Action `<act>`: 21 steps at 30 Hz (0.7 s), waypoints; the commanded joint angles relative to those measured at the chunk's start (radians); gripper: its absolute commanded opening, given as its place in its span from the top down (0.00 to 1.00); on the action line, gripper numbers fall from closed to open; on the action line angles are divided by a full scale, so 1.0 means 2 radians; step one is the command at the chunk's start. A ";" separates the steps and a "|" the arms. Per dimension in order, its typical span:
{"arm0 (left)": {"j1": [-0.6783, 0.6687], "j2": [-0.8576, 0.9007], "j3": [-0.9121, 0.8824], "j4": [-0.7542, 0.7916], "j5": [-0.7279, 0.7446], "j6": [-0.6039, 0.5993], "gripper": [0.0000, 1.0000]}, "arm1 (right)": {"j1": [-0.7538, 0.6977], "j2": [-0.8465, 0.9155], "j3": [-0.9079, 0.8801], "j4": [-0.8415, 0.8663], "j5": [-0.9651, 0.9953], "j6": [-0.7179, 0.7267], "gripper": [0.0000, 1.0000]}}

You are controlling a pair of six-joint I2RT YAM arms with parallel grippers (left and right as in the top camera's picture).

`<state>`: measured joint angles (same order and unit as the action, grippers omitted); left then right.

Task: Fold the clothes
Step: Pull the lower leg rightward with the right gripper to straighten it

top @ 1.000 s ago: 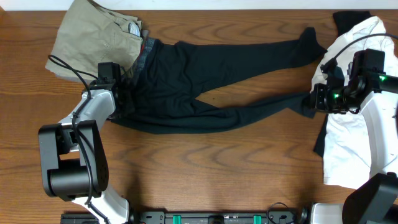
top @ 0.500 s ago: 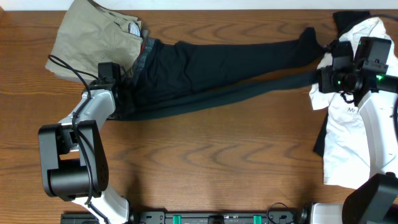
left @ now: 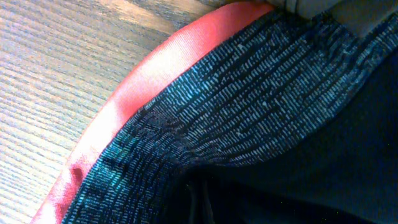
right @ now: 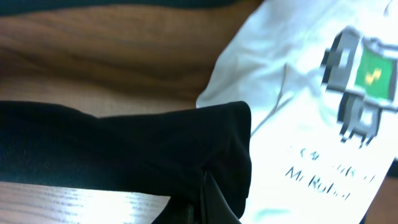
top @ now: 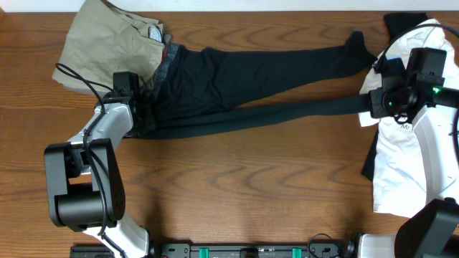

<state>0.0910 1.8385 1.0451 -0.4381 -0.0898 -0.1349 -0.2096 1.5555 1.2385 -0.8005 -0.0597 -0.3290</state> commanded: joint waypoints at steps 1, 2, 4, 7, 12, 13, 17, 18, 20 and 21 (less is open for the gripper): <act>0.004 0.015 -0.009 0.002 -0.004 -0.006 0.94 | 0.005 -0.001 -0.012 -0.007 0.022 0.025 0.99; 0.004 0.015 -0.009 0.002 -0.004 -0.006 0.94 | 0.004 -0.001 -0.014 -0.010 0.022 0.028 0.99; 0.004 0.015 -0.009 0.002 -0.004 -0.006 0.94 | 0.004 -0.001 -0.019 -0.014 0.022 0.028 0.99; 0.004 0.015 -0.009 0.002 -0.004 -0.006 0.94 | 0.004 -0.001 -0.019 -0.017 0.022 0.046 0.85; 0.004 0.015 -0.009 0.003 -0.004 -0.006 0.94 | 0.004 -0.001 -0.019 -0.011 0.020 0.075 0.67; 0.004 0.015 -0.009 0.003 -0.004 -0.006 0.94 | 0.004 -0.001 -0.019 -0.011 0.015 0.075 0.68; 0.004 0.015 -0.009 0.003 -0.004 -0.006 0.94 | 0.004 -0.001 -0.019 -0.015 -0.022 0.076 0.73; 0.004 0.015 -0.009 0.003 -0.004 -0.006 0.94 | 0.005 -0.001 -0.019 -0.016 -0.045 0.083 0.72; 0.004 0.015 -0.009 0.003 -0.004 -0.006 0.93 | 0.005 -0.001 -0.019 -0.022 -0.098 0.089 0.69; 0.004 0.015 -0.009 0.003 -0.004 -0.006 0.94 | 0.005 -0.001 -0.019 -0.026 -0.122 0.090 0.69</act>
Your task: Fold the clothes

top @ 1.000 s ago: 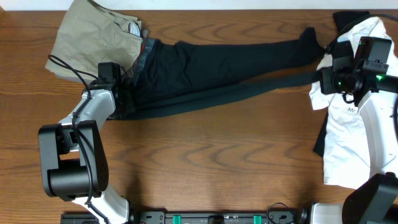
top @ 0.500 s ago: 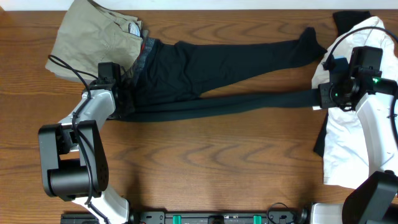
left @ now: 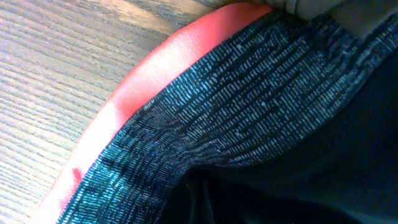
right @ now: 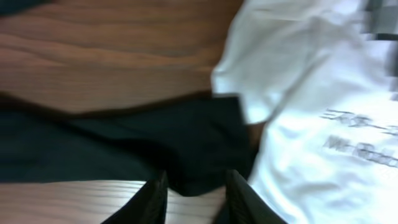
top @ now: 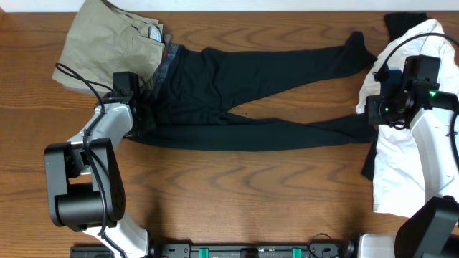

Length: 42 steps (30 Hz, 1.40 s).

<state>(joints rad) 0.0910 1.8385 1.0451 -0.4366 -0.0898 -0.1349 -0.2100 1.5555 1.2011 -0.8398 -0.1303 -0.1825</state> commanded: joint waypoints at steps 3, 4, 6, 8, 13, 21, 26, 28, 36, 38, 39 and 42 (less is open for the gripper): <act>0.004 0.015 -0.009 0.002 -0.003 -0.006 0.94 | 0.005 -0.001 0.000 -0.023 -0.132 0.017 0.64; 0.004 0.015 -0.009 0.002 0.000 -0.006 0.94 | 0.005 -0.001 0.000 -0.031 -0.137 0.017 0.64; 0.004 0.015 -0.009 0.002 0.018 -0.006 0.94 | 0.005 -0.001 0.000 -0.049 -0.139 0.017 0.62; 0.004 0.012 -0.008 -0.003 0.033 -0.006 0.94 | 0.005 -0.001 0.000 -0.063 -0.139 0.016 0.60; 0.004 -0.023 0.011 -0.068 0.040 -0.002 0.94 | 0.005 -0.001 0.000 -0.075 -0.139 0.021 0.56; 0.004 -0.083 0.013 -0.198 0.053 -0.011 0.90 | 0.005 -0.001 0.000 -0.048 -0.139 0.063 0.53; 0.004 -0.080 0.002 -0.195 0.053 -0.022 0.89 | 0.005 -0.001 0.000 -0.038 -0.138 0.059 0.48; 0.004 -0.079 0.002 -0.177 0.053 -0.022 0.89 | 0.005 0.001 -0.001 -0.032 -0.131 0.057 0.48; 0.004 -0.080 0.002 -0.108 0.052 -0.008 0.89 | 0.005 0.012 -0.020 -0.051 -0.034 0.157 0.54; 0.004 -0.079 0.002 -0.101 0.052 0.004 0.88 | 0.005 0.013 -0.034 -0.050 0.004 0.184 0.51; 0.004 -0.079 0.002 -0.097 0.050 0.011 0.88 | 0.005 0.013 -0.044 -0.045 0.021 0.196 0.48; 0.004 -0.079 0.002 -0.084 0.050 0.029 0.88 | 0.003 0.013 -0.065 -0.021 0.037 0.209 0.41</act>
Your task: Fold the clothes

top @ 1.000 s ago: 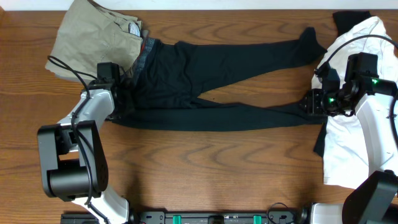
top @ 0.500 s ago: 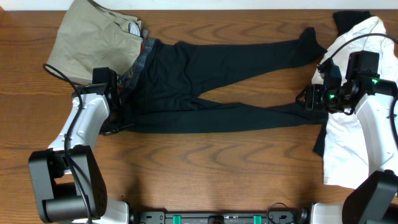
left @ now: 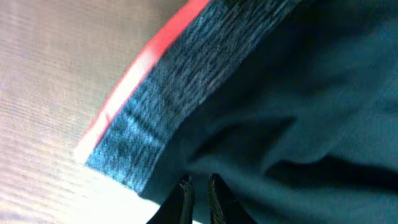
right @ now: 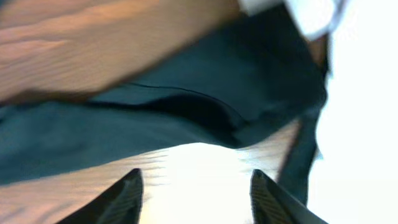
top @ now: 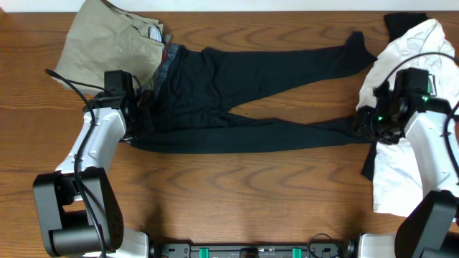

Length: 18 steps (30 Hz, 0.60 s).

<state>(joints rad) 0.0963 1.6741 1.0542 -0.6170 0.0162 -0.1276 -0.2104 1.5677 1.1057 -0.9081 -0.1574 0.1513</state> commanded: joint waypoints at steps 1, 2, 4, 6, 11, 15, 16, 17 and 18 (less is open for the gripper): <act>0.002 0.003 -0.003 0.011 -0.003 0.028 0.87 | 0.003 0.007 -0.024 0.023 0.051 0.042 0.39; 0.002 0.003 -0.003 0.015 -0.003 0.030 0.87 | 0.002 0.008 -0.031 0.034 0.051 0.042 0.38; 0.002 0.003 -0.003 0.021 -0.003 0.039 0.87 | 0.000 0.010 -0.045 0.053 0.059 0.045 0.37; 0.002 0.006 -0.003 0.024 -0.004 0.045 0.86 | -0.004 0.013 -0.058 0.069 0.080 0.056 0.35; 0.002 0.028 -0.003 0.031 -0.005 0.069 0.85 | -0.013 0.028 -0.089 0.127 0.086 0.063 0.34; 0.002 0.055 -0.003 0.044 -0.012 0.079 0.83 | -0.013 0.036 -0.103 0.158 0.082 0.067 0.35; 0.002 0.060 -0.003 0.046 -0.014 0.079 0.83 | -0.013 0.037 -0.103 0.162 0.080 0.067 0.36; 0.002 0.065 -0.003 0.048 -0.014 0.079 0.83 | -0.013 0.038 -0.103 0.168 0.078 0.067 0.37; 0.002 0.069 -0.003 0.050 -0.014 0.079 0.83 | -0.013 0.038 -0.103 0.174 0.076 0.067 0.39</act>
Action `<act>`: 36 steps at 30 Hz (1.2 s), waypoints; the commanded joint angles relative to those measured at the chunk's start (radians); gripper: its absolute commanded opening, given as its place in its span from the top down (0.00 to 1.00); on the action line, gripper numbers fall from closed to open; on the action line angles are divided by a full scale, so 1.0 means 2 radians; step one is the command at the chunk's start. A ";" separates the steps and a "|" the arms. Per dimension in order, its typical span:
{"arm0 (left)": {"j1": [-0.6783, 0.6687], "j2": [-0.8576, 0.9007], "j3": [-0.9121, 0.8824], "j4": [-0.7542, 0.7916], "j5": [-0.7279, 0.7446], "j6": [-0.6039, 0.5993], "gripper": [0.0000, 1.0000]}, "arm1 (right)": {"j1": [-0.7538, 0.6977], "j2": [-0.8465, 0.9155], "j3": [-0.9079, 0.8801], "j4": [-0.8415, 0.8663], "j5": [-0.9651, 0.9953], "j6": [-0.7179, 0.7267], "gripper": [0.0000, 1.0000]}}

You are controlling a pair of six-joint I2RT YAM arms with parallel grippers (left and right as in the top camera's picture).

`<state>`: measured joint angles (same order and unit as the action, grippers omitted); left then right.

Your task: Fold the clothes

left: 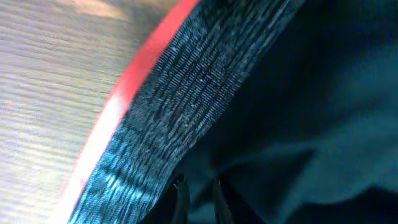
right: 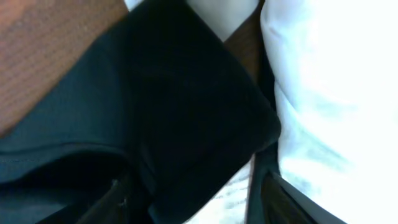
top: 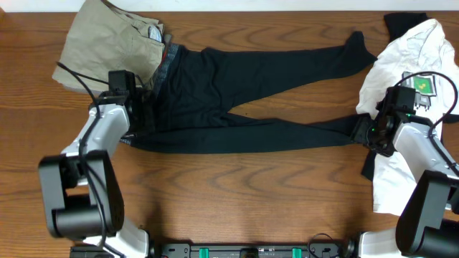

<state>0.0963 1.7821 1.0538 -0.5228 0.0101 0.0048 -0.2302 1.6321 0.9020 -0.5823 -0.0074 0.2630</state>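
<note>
Black pants [top: 244,79] lie spread across the table, waist at the left, both legs running right. My left gripper [top: 136,118] sits on the waist's near corner. In the left wrist view its narrow fingertips [left: 181,194] pinch black cloth beside the grey-knit waistband [left: 186,93] with its red edge. My right gripper [top: 367,130] is down at the near leg's cuff [right: 186,93]. Its fingers [right: 121,196] stand wide open on either side of the cuff.
Khaki trousers [top: 107,43] lie crumpled at the back left, touching the waistband. A white printed T-shirt [top: 409,57] covers the right side, right beside the cuff, with dark cloth [top: 398,20] behind it and more under its near edge. Bare wood runs along the front.
My right gripper has come down closer around the near leg's cuff, still open. The left gripper has shifted a little and sits nearer the waistband. The pants lie as before.
My right gripper was shut on the near leg's cuff, held close to the far leg. Then the near leg lay further toward the front and the jaws had parted. Later they stood wide above the cuff, now down around it. The left gripper stayed at the waist.
</note>
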 commanded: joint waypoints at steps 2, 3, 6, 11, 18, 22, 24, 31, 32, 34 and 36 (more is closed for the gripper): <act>0.002 0.018 -0.003 0.005 -0.011 0.013 0.83 | -0.003 0.006 -0.001 0.023 -0.004 0.015 0.42; 0.002 0.018 -0.003 0.005 -0.011 0.013 0.83 | -0.003 0.006 -0.001 0.030 -0.011 0.015 0.44; 0.002 0.018 -0.003 0.003 -0.011 0.013 0.83 | -0.003 0.006 -0.001 0.039 -0.026 0.017 0.58; 0.002 0.018 -0.003 -0.016 -0.011 0.013 0.83 | -0.002 0.006 -0.001 0.039 -0.031 0.018 0.69; 0.002 0.018 -0.003 -0.051 -0.011 0.014 0.69 | -0.002 0.006 -0.001 0.035 -0.037 0.018 0.63; 0.004 0.017 -0.001 -0.068 -0.011 -0.002 0.68 | -0.002 0.006 -0.001 0.033 -0.037 0.014 0.60; 0.009 0.017 -0.001 -0.071 -0.011 -0.032 0.66 | -0.002 0.006 -0.001 0.033 -0.038 0.011 0.59; 0.034 0.017 0.005 -0.084 -0.011 -0.146 0.50 | -0.002 0.006 -0.001 0.033 -0.038 0.010 0.58; 0.039 0.017 0.006 -0.087 -0.010 -0.169 0.49 | -0.002 0.006 -0.001 0.033 -0.038 0.010 0.57; 0.051 0.017 0.006 -0.088 -0.010 -0.219 0.49 | -0.002 0.006 -0.001 0.033 -0.038 0.010 0.57; 0.060 0.017 0.006 -0.087 -0.004 -0.254 0.49 | -0.002 0.006 -0.001 0.033 -0.038 0.010 0.57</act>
<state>0.1852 1.8107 1.0538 -0.6941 0.0002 -0.3191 -0.2298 1.6348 0.9009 -0.5144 -0.0761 0.2916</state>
